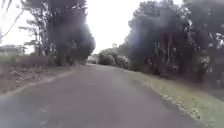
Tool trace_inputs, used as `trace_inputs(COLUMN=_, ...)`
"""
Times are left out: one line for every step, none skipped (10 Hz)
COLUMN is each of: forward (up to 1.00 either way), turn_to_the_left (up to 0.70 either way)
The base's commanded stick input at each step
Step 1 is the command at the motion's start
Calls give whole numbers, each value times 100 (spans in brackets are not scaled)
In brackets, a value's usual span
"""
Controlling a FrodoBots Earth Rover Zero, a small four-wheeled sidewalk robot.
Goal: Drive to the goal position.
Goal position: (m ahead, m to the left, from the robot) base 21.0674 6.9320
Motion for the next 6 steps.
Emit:
trace_inputs(forward=100, turn_to_the_left=0)
trace_inputs(forward=100, turn_to_the_left=0)
trace_inputs(forward=100, turn_to_the_left=0)
trace_inputs(forward=100, turn_to_the_left=0)
trace_inputs(forward=100, turn_to_the_left=0)
trace_inputs(forward=100, turn_to_the_left=0)
